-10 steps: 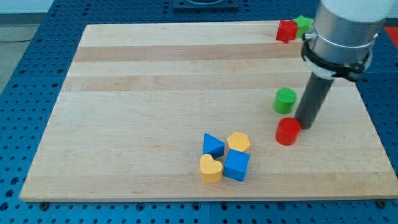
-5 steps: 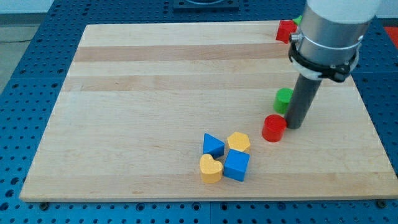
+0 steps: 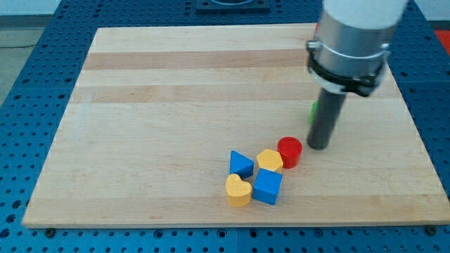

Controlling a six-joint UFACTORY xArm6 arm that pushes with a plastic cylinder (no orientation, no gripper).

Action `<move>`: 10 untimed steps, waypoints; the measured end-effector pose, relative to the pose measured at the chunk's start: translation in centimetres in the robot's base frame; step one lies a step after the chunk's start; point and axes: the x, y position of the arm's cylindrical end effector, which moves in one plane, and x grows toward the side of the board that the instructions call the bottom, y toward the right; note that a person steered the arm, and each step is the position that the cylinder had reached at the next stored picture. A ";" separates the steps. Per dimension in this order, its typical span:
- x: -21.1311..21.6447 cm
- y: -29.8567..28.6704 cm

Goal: Place the red circle above the yellow hexagon

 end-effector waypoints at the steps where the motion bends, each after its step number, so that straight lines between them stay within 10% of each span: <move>1: 2.3 0.8; 5: -1.9 -6.7; 10: -0.9 -2.8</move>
